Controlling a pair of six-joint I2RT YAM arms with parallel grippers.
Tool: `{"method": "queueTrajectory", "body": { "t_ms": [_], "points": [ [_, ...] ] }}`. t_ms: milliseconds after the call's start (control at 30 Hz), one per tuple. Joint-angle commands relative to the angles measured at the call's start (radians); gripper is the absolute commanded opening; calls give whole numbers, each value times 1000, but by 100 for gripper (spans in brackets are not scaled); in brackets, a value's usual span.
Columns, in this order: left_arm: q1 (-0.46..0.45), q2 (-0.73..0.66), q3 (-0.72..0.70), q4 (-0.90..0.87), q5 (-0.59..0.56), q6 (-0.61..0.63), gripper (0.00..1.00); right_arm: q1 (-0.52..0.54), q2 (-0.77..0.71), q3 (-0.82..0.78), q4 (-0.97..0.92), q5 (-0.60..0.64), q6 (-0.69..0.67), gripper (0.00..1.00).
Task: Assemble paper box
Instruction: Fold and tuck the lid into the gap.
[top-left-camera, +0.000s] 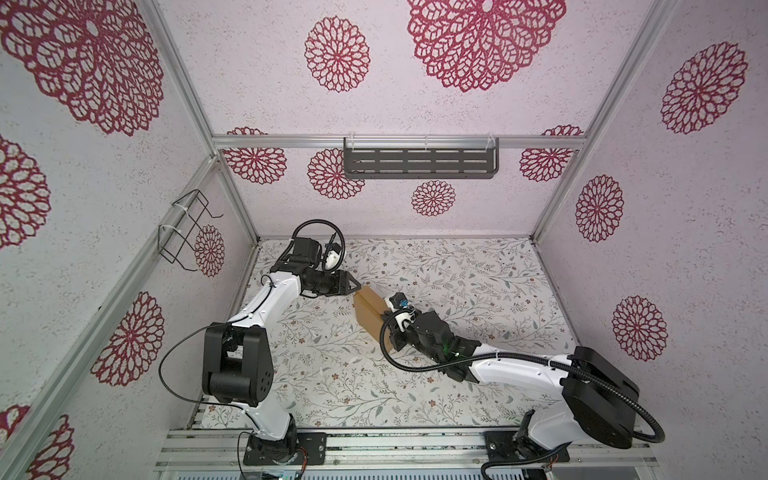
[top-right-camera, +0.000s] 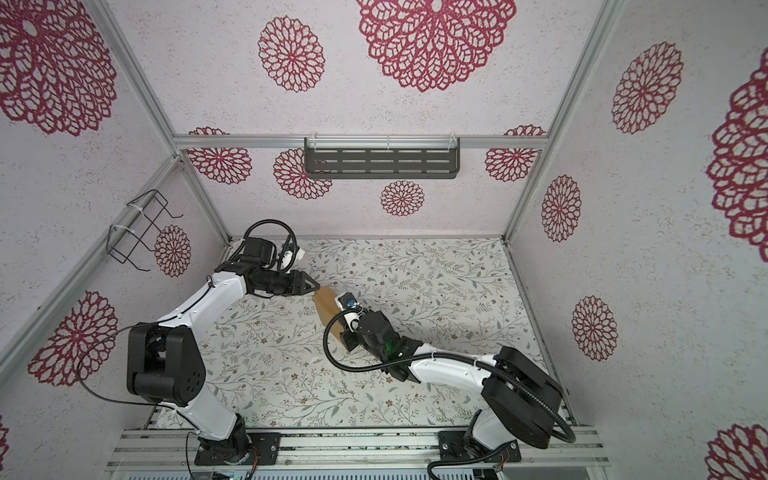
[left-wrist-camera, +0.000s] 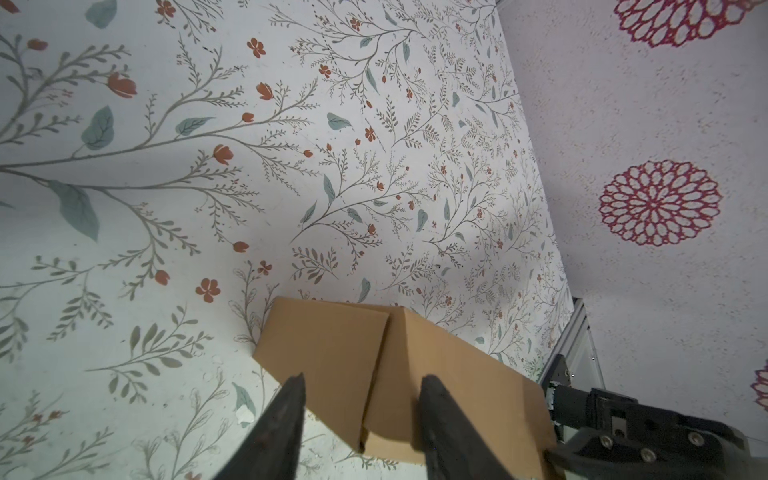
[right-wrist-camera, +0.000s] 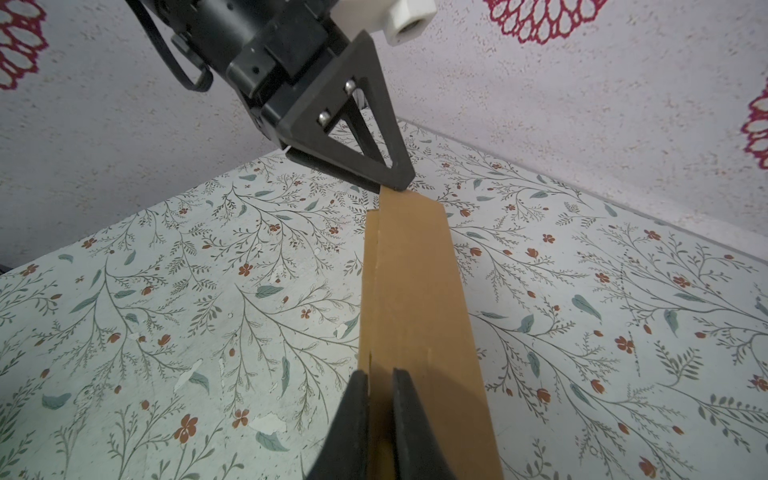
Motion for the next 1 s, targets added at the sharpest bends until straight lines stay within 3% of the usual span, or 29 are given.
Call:
{"method": "queueTrajectory", "body": {
  "t_ms": [0, 533, 967],
  "points": [
    [4, -17, -26, 30, -28, -20, 45, -3, 54, -72, -276, 12, -12, 15],
    [4, 18, -127, 73, -72, -18, 44, -6, 67, -75, -288, 6, -21, 17],
    [4, 40, -170, 105, -117, -10, 45, -6, -13, -1, -374, -36, -33, 28]
  ]
}}
